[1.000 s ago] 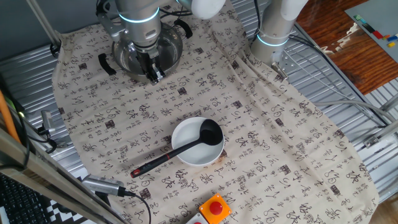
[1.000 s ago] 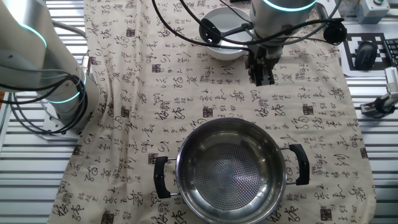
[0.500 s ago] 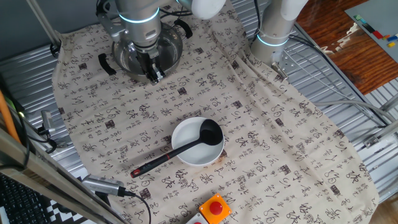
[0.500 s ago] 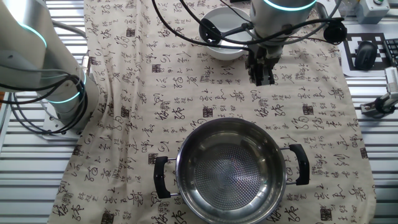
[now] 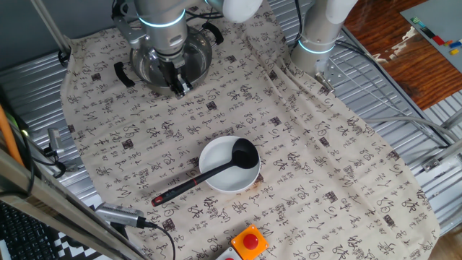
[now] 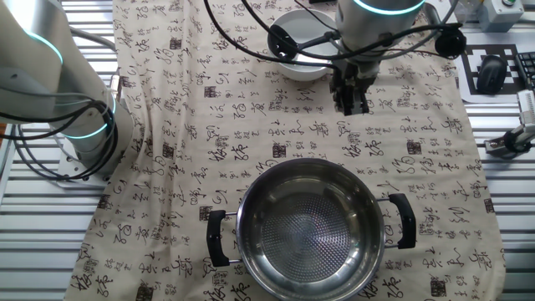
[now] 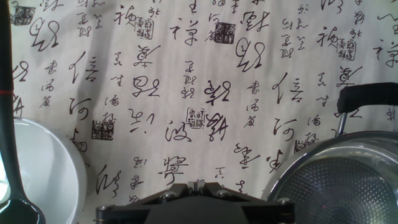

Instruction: Scoop water with a large spoon from one bowl to another

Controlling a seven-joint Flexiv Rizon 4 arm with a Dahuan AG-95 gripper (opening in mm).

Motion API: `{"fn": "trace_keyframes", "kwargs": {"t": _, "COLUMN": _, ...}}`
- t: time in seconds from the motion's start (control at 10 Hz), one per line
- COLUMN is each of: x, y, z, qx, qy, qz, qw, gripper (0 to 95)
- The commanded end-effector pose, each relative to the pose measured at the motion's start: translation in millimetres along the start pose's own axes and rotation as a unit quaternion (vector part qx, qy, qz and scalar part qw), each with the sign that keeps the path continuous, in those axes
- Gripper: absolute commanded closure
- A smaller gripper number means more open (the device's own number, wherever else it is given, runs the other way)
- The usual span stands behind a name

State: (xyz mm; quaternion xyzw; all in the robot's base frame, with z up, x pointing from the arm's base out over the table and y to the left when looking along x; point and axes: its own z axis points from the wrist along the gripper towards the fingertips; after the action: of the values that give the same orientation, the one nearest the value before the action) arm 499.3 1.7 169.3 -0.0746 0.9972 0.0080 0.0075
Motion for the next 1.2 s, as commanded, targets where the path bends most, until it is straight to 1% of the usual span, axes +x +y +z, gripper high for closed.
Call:
{"fn": "trace_keyframes", "kwargs": {"t": 0.1, "x": 0.5, "y": 0.2, "z": -0.9, "qx": 0.000, "qy": 0.010, "qz": -0.014, "qw": 0.9999, "gripper": 95.0}}
{"fn": "trace_keyframes", "kwargs": {"t": 0.2, "x": 0.7, "y": 0.6, "z": -2.7, "qx": 0.000, "qy": 0.008, "qz": -0.023, "qw": 0.9997, "gripper": 95.0}}
{"fn": "trace_keyframes", "kwargs": {"t": 0.4, "x": -0.4, "y": 0.8, "z": -4.9, "qx": 0.001, "qy": 0.001, "qz": -0.055, "qw": 0.9985, "gripper": 95.0}}
{"fn": "trace_keyframes", "kwargs": {"t": 0.5, "x": -2.6, "y": 0.2, "z": -6.2, "qx": 0.001, "qy": 0.002, "qz": -0.066, "qw": 0.9978, "gripper": 95.0}}
{"fn": "trace_keyframes", "kwargs": {"t": 0.6, "x": -8.3, "y": -1.4, "z": -8.8, "qx": 0.004, "qy": 0.003, "qz": -0.079, "qw": 0.9969, "gripper": 95.0}}
{"fn": "trace_keyframes", "kwargs": {"t": 0.8, "x": -17.4, "y": -7.3, "z": -14.4, "qx": 0.003, "qy": 0.004, "qz": -0.087, "qw": 0.9962, "gripper": 95.0}}
{"fn": "trace_keyframes", "kwargs": {"t": 1.0, "x": -32.0, "y": -13.1, "z": -22.6, "qx": 0.002, "qy": 0.011, "qz": -0.100, "qw": 0.9949, "gripper": 95.0}}
{"fn": "trace_keyframes", "kwargs": {"t": 1.1, "x": -34.6, "y": -12.9, "z": -25.4, "qx": 0.001, "qy": 0.010, "qz": -0.111, "qw": 0.9938, "gripper": 95.0}}
{"fn": "trace_keyframes", "kwargs": {"t": 1.2, "x": -35.0, "y": -11.6, "z": -28.2, "qx": 0.002, "qy": 0.011, "qz": -0.111, "qw": 0.9937, "gripper": 95.0}}
